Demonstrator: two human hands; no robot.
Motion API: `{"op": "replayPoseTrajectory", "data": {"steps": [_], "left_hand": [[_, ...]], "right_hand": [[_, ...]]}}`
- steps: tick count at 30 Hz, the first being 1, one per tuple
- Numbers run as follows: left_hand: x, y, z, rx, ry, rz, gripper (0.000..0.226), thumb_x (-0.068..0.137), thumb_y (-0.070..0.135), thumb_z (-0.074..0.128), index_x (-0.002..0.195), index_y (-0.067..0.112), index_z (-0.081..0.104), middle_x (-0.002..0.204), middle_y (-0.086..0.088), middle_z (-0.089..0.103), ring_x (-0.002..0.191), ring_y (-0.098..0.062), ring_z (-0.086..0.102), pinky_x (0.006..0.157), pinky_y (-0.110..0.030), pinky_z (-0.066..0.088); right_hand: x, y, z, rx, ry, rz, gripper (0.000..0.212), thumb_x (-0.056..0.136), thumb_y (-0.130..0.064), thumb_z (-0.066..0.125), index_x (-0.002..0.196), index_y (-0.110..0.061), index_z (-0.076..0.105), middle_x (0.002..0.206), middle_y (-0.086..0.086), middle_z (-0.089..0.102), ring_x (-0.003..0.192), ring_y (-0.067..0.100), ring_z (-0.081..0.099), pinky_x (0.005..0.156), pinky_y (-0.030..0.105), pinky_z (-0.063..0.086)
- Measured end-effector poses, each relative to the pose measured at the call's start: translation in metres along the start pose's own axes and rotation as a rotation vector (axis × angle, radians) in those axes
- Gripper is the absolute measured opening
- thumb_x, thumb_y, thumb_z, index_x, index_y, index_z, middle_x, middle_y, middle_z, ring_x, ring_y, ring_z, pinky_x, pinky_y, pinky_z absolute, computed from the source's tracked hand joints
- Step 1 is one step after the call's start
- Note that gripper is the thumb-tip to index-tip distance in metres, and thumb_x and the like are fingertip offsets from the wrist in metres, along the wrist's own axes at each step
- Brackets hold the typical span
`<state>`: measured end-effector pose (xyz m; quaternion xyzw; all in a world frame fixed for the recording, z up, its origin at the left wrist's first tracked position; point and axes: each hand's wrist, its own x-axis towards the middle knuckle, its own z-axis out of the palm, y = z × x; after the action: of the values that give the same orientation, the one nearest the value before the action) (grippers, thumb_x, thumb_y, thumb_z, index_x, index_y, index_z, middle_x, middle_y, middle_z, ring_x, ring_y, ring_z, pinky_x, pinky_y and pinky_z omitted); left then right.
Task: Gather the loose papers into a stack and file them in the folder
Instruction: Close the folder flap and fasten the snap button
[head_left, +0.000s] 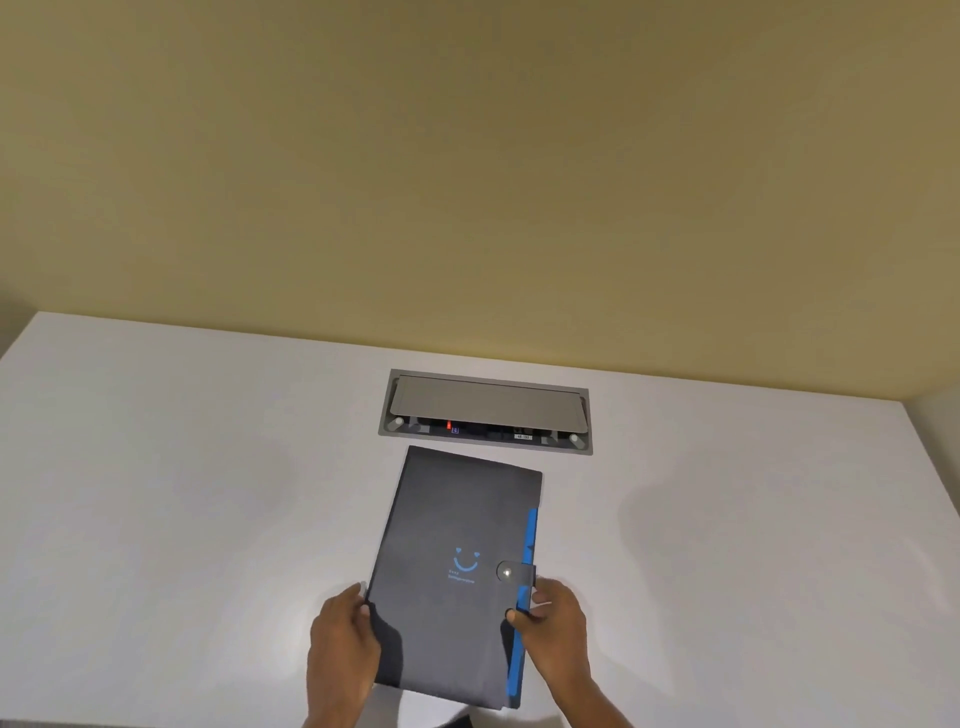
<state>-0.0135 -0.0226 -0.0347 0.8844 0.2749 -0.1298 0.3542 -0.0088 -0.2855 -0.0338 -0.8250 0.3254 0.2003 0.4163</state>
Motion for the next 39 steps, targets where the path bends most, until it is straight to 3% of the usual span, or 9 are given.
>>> {"op": "replayPoseTrajectory", "data": {"steps": [3,8,13,17,23,26,30,33,39], "left_hand": [[-0.002,-0.002,-0.005,0.063,0.017,-0.054,0.032,0.099,0.013,0.061,0.13,0.012,0.069,0.128,-0.014,0.068,0.121,-0.04,0.061,0.094,-0.055,0.053],[0.012,-0.024,-0.033,0.096,0.094,-0.199,0.033,0.1,0.03,0.062,0.127,0.013,0.07,0.127,-0.018,0.067,0.118,-0.045,0.061,0.094,-0.062,0.052],[0.033,-0.069,-0.074,0.07,0.157,-0.322,0.029,0.101,0.035,0.056,0.118,0.021,0.073,0.118,-0.015,0.071,0.11,-0.045,0.063,0.094,-0.062,0.052],[0.061,-0.091,-0.104,0.01,0.277,-0.382,0.028,0.101,0.033,0.055,0.117,0.019,0.074,0.113,-0.016,0.074,0.106,-0.046,0.064,0.094,-0.064,0.048],[0.122,-0.084,-0.143,-0.046,0.357,-0.352,0.031,0.102,0.032,0.051,0.116,0.018,0.074,0.112,-0.019,0.073,0.106,-0.049,0.063,0.091,-0.062,0.049],[0.157,-0.07,-0.155,-0.082,0.353,-0.285,0.035,0.103,0.033,0.047,0.118,0.015,0.074,0.113,-0.022,0.073,0.107,-0.05,0.063,0.09,-0.06,0.051],[0.195,-0.048,-0.165,-0.205,0.262,-0.135,0.045,0.102,0.037,0.037,0.098,0.007,0.07,0.099,-0.024,0.071,0.096,-0.049,0.064,0.088,-0.058,0.057],[0.217,-0.033,-0.167,-0.257,0.237,-0.093,0.039,0.107,0.031,0.04,0.107,0.006,0.07,0.104,-0.022,0.072,0.099,-0.045,0.065,0.092,-0.056,0.057],[0.244,-0.017,-0.168,-0.333,0.174,-0.085,0.039,0.107,0.031,0.04,0.099,0.004,0.068,0.1,-0.02,0.071,0.099,-0.043,0.065,0.093,-0.055,0.055]], "right_hand": [[-0.008,-0.007,0.014,0.024,-0.021,-0.017,0.033,0.082,-0.015,0.088,0.105,-0.021,0.065,0.105,0.001,0.075,0.09,0.016,0.074,0.062,0.006,0.048],[-0.026,-0.035,0.051,0.042,-0.119,-0.086,0.023,0.085,-0.015,0.082,0.105,-0.019,0.072,0.095,-0.008,0.074,0.084,0.014,0.073,0.062,0.001,0.051],[-0.04,-0.076,0.096,0.103,-0.262,-0.124,0.04,0.088,-0.018,0.083,0.124,-0.023,0.066,0.118,-0.003,0.071,0.098,0.018,0.074,0.073,0.009,0.058],[-0.044,-0.118,0.126,0.144,-0.352,-0.162,0.049,0.087,-0.018,0.085,0.127,-0.03,0.06,0.122,-0.006,0.067,0.094,0.011,0.071,0.071,0.009,0.057],[-0.032,-0.18,0.157,0.214,-0.441,-0.175,0.072,0.088,-0.021,0.086,0.146,-0.034,0.046,0.139,-0.008,0.058,0.129,0.019,0.061,0.103,0.032,0.057],[-0.016,-0.208,0.162,0.243,-0.459,-0.186,0.079,0.087,-0.023,0.086,0.152,-0.032,0.042,0.151,-0.003,0.054,0.135,0.021,0.056,0.106,0.036,0.055],[0.006,-0.235,0.163,0.314,-0.439,-0.179,0.091,0.086,-0.024,0.088,0.16,-0.026,0.034,0.163,0.002,0.045,0.147,0.028,0.047,0.114,0.045,0.05],[0.02,-0.249,0.16,0.319,-0.425,-0.189,0.092,0.088,-0.027,0.086,0.162,-0.027,0.031,0.167,0.002,0.039,0.151,0.029,0.043,0.117,0.047,0.046],[0.039,-0.263,0.162,0.303,-0.414,-0.205,0.09,0.09,-0.029,0.084,0.162,-0.029,0.031,0.171,0.002,0.034,0.154,0.029,0.04,0.119,0.048,0.043]]}}
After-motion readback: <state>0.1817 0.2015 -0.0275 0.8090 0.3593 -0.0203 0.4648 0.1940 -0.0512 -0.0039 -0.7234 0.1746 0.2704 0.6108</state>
